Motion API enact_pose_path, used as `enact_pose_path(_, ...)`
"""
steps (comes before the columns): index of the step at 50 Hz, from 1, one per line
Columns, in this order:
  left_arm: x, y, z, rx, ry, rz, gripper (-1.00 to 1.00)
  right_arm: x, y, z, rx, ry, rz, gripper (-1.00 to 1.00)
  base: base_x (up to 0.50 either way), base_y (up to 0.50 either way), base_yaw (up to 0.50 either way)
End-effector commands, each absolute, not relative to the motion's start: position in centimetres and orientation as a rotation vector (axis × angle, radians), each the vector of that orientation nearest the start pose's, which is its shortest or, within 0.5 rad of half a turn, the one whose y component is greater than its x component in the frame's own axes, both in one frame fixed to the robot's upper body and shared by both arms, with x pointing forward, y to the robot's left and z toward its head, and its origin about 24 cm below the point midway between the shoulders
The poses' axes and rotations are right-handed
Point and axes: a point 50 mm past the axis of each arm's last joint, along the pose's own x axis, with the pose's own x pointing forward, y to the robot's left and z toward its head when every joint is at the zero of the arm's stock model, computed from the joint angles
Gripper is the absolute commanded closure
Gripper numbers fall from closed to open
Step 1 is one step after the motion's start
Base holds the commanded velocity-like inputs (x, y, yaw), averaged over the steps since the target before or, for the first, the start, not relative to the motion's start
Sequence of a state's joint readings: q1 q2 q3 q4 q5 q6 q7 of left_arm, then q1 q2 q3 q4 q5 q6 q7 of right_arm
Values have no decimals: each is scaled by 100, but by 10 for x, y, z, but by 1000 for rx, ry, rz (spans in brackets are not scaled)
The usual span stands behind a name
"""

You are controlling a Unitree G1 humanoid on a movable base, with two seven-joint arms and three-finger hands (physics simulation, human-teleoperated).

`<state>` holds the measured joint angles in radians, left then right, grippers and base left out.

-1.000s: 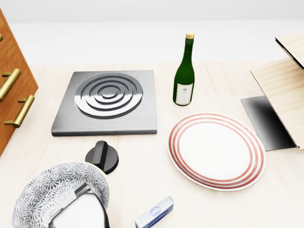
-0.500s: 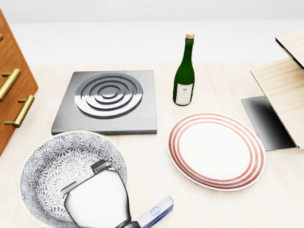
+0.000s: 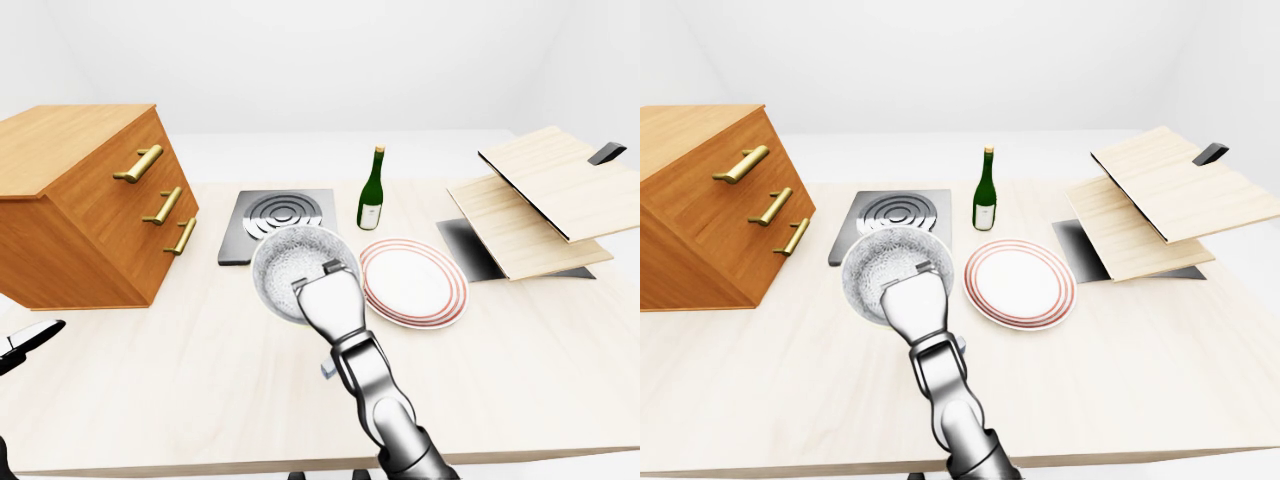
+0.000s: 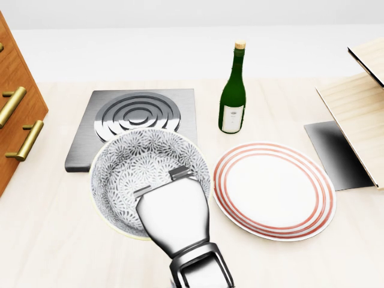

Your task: Pick up the akita bowl and put it on the plate.

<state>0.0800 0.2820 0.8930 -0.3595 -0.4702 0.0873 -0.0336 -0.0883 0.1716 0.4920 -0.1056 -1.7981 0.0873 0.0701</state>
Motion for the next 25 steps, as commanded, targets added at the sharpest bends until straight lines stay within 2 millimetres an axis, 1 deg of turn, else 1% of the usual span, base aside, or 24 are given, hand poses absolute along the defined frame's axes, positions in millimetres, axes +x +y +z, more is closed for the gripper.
enact_pose_path(1,145,360,165,1,-482,683,-100,262,-38,116,-1579,-431,6,100,0,0,0)
enact_pose_path(4,146,361,165,1,-481,685,-100,269,-49,118,-1585,-403,-20,100,0,0,0)
enact_pose_path(6,146,361,165,1,-481,685,-100,273,-52,112,-1620,-389,-21,100,0,0,0)
enact_pose_path(8,146,361,165,1,-481,685,-100,275,-56,112,-1595,-380,-27,100,0,0,0)
enact_pose_path(9,146,361,165,1,-480,686,-100,277,-61,112,-1591,-364,-33,100,0,0,0)
enact_pose_path(10,146,361,165,1,-480,686,-100,278,-61,112,-1591,-364,-32,100,0,0,0)
enact_pose_path(14,146,361,165,3,-481,686,-100,281,-73,121,-1573,-337,-59,100,0,0,0)
enact_pose_path(16,146,361,165,2,-479,686,-100,282,-78,125,-1594,-332,-77,100,0,0,0)
enact_pose_path(17,146,361,165,2,-479,687,-100,283,-84,128,-1592,-318,-90,100,0,0,0)
enact_pose_path(18,146,361,165,2,-478,687,-100,283,-85,129,-1592,-318,-91,100,0,0,0)
enact_pose_path(20,147,361,165,1,-477,686,-100,285,-92,129,-1601,-300,-103,100,0,0,0)
enact_pose_path(25,147,361,164,2,-476,687,-100,285,-105,131,-1676,-275,-151,100,0,0,0)
